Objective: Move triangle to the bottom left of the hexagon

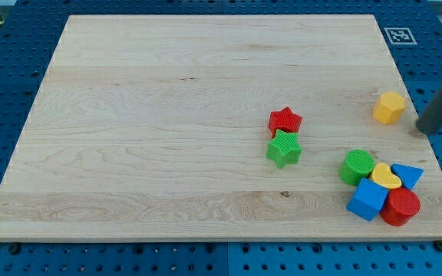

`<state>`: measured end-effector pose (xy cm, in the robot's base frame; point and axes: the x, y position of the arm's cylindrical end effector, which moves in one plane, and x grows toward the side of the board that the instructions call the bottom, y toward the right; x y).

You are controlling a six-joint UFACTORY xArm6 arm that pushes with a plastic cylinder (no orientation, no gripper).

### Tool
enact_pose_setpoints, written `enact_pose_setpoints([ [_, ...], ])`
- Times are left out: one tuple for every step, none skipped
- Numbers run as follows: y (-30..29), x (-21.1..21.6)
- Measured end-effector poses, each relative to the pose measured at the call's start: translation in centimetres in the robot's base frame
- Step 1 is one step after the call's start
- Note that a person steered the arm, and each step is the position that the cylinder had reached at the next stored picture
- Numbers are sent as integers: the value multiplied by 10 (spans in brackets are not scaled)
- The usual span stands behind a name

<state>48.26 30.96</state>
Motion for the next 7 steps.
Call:
enact_pose_setpoints([
  [8,63],
  [-10,109],
  [-52,114],
  [-74,77],
  [-75,32],
  [-74,21],
  [-76,48],
])
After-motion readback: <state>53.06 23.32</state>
